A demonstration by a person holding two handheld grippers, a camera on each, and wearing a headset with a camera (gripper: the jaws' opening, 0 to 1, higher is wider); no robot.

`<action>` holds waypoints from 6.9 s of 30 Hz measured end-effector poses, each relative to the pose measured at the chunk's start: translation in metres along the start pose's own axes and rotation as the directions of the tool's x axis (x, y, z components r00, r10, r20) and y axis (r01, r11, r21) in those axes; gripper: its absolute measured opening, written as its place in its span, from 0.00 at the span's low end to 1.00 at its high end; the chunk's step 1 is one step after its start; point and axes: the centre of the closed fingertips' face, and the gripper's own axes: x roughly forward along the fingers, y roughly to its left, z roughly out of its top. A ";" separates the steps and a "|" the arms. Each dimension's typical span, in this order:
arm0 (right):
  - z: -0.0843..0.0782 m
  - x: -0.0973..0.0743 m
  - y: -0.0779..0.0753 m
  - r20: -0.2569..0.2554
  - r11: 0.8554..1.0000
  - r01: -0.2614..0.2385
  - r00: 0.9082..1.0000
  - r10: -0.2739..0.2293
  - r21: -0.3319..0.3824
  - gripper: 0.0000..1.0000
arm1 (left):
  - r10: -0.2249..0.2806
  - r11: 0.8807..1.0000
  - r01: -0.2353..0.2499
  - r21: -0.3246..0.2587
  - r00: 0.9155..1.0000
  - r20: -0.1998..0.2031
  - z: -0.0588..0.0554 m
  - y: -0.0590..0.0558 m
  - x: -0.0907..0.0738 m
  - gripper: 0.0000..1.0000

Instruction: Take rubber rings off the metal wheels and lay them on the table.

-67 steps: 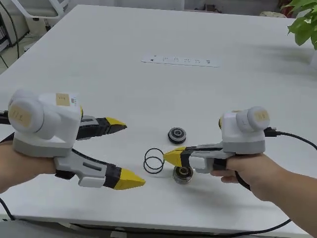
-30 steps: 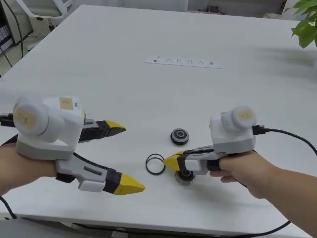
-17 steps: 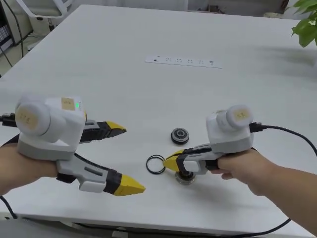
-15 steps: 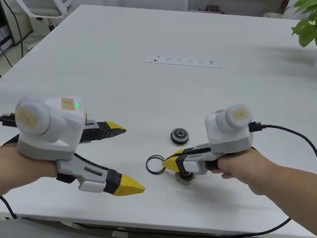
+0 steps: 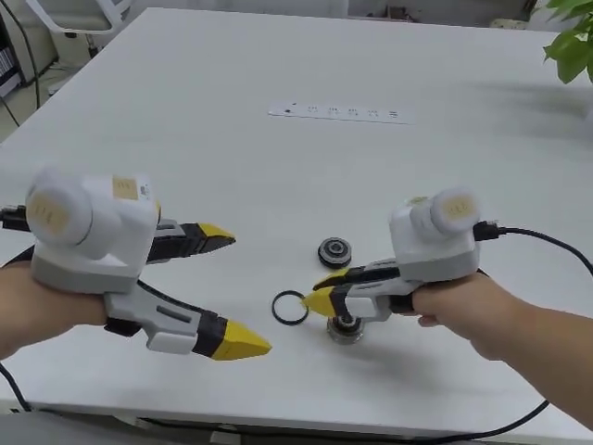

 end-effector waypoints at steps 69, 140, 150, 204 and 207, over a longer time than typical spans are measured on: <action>0.007 -0.039 -0.076 0.107 0.974 0.188 0.979 -0.175 -0.123 0.33 | 0.017 0.999 -0.016 -0.033 0.999 0.027 0.026 0.067 0.079 0.62; 0.006 -0.022 -0.073 0.109 0.979 0.166 0.982 -0.153 -0.121 0.31 | 0.033 0.999 -0.031 0.034 0.999 -0.040 0.013 0.067 0.137 0.14; 0.008 -0.014 -0.076 0.112 0.974 0.180 0.980 -0.165 -0.141 0.31 | 0.036 0.999 -0.035 0.036 0.999 -0.040 0.013 0.067 0.137 0.14; -0.003 -0.020 -0.077 0.075 0.966 0.226 0.973 -0.218 -0.123 0.00 | 0.067 0.998 -0.067 0.012 0.997 -0.047 0.013 0.068 0.135 0.13; -0.004 -0.021 -0.080 0.075 0.968 0.232 0.971 -0.226 -0.090 0.00 | 0.072 0.997 -0.071 0.019 0.996 -0.050 0.013 0.068 0.135 0.13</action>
